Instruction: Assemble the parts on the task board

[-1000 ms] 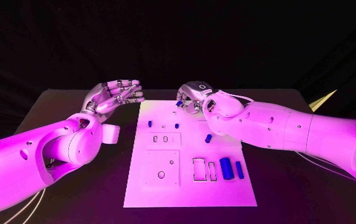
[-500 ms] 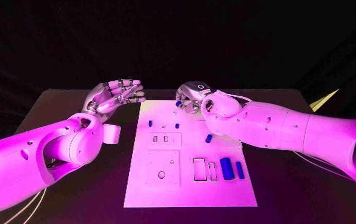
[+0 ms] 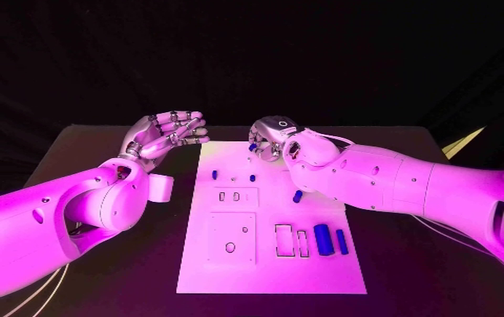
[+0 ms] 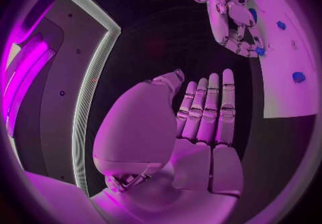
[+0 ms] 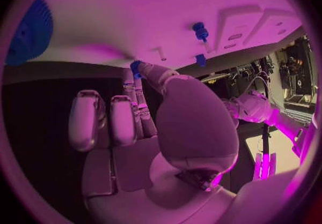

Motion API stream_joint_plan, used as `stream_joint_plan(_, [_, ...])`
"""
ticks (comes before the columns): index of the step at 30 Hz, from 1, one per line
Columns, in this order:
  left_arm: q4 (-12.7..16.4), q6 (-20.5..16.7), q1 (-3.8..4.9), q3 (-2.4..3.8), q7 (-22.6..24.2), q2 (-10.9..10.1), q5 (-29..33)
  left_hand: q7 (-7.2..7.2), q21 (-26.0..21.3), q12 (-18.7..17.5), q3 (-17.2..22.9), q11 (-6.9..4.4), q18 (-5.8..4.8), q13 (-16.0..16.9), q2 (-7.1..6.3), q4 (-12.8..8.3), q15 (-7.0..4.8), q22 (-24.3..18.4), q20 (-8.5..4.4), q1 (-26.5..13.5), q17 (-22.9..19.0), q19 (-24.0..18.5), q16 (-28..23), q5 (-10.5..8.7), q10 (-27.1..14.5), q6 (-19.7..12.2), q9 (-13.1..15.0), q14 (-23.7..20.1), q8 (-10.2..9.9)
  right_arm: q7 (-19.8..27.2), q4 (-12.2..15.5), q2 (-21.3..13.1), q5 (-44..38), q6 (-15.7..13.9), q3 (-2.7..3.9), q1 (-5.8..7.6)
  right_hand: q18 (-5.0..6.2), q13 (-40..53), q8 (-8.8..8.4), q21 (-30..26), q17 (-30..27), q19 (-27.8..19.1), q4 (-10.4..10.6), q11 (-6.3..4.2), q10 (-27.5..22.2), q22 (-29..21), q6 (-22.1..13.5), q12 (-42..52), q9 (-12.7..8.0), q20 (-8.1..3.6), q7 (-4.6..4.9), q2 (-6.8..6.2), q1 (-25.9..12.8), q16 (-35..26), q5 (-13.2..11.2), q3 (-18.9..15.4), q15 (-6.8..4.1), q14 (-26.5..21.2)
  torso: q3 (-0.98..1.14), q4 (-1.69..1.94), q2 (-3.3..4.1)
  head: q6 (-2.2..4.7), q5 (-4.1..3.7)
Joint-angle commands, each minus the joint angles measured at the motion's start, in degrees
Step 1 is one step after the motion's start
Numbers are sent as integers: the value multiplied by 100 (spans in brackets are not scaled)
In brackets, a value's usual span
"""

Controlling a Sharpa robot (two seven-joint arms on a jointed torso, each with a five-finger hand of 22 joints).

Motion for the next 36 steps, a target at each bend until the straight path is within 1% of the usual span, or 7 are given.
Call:
stream_joint_plan(1, [20, 12, 15, 6, 1, 6, -3, 112, 89, -76, 43, 27, 57, 48, -148, 21, -6, 88, -28, -56, 90, 77, -58, -6, 13, -42, 52, -47, -50, -8, -6, 25, 0, 77, 3, -1, -120, 102, 361, 64, 58, 5, -51, -4, 85, 28, -8, -64, 409, 10, 3, 188, -198, 106, 15, 339, 37, 235, 0, -10, 5, 7, 12])
stream_joint_plan(6, [18, 9, 23, 6, -4, 1, -3, 112, 95, -89, 57, 30, 57, 50, -148, 2, -2, 89, -25, -61, 103, 73, -70, -7, 8, -46, 51, -52, -55, -15, -39, 37, 25, 152, 3, -1, -85, 41, 214, -72, -42, -93, -6, 104, -285, -137, -236, -76, 400, 79, 113, 47, -351, 70, -9, 373, 128, 198, 1, -10, 8, -3, 8])
stream_joint_plan(10, [16, 8, 28, 6, -6, -4, -3, 112, 95, -89, 57, 30, 57, 50, -148, 2, -2, 89, -25, -61, 103, 73, -70, -7, 8, -46, 51, -52, -55, 19, -65, 32, 47, 84, 2, 0, 73, -117, -211, -670, -649, -477, 32, 258, -1027, -876, -744, -61, 254, 214, 243, -229, -477, -275, -77, 216, 254, 9, 2, -8, 10, 7, 8])
stream_joint_plan(17, [-16, 2, 33, 6, -8, -9, -3, 112, 95, -89, 57, 30, 57, 50, -148, 2, -2, 89, -25, -61, 103, 73, -70, -7, 8, -46, 51, -52, -55, 26, 165, -187, 54, -19, 1, 3, 144, -228, -497, -1085, -1036, -566, 92, 276, -1435, -1278, -941, 6, 139, 224, 215, -160, -158, -510, -118, -629, 264, -49, 10, -11, 5, 18, 17])
stream_joint_plan(23, [-58, 1, 35, 5, -9, -37, 1, 112, 97, -92, 61, 31, 56, 50, -150, -3, 0, 88, -24, -68, 108, 71, -77, -8, 7, -48, 51, -58, -57, 9, 797, -823, 146, -151, 24, 28, 119, -219, -518, -1036, -978, -458, 142, 228, -1214, -1165, -780, 155, 110, 194, 206, -97, 48, -458, -69, -825, 226, -10, 24, -34, 10, 47, 42])
stream_joint_plan(26, [-71, 5, 35, 5, -7, -51, 2, 111, 98, -92, 62, 31, 56, 51, -150, -5, 0, 88, -24, -69, 109, 70, -79, -8, 8, -48, 51, -58, -57, 39, 1094, -1177, 354, -206, 56, 65, 87, -208, -526, -930, -866, -378, 188, 210, -1018, -1013, -687, 239, 93, 177, 207, -112, 41, -379, -19, -763, 209, 27, 48, -71, 5, 68, 61])
stream_joint_plan(36, [-154, 30, 33, 3, -1, -6, 10, 108, 98, -92, 63, 30, 56, 51, -150, -7, 0, 88, -24, -69, 110, 70, -80, -9, 9, -47, 52, -59, -57, 235, 1512, -1962, 1177, 51, 119, 166, -21, -9, -663, -493, -259, -145, 402, 119, 18, -420, -599, 497, 32, 118, 236, -448, -140, 28, 56, -571, 144, 166, 78, -137, -1, 87, 39])
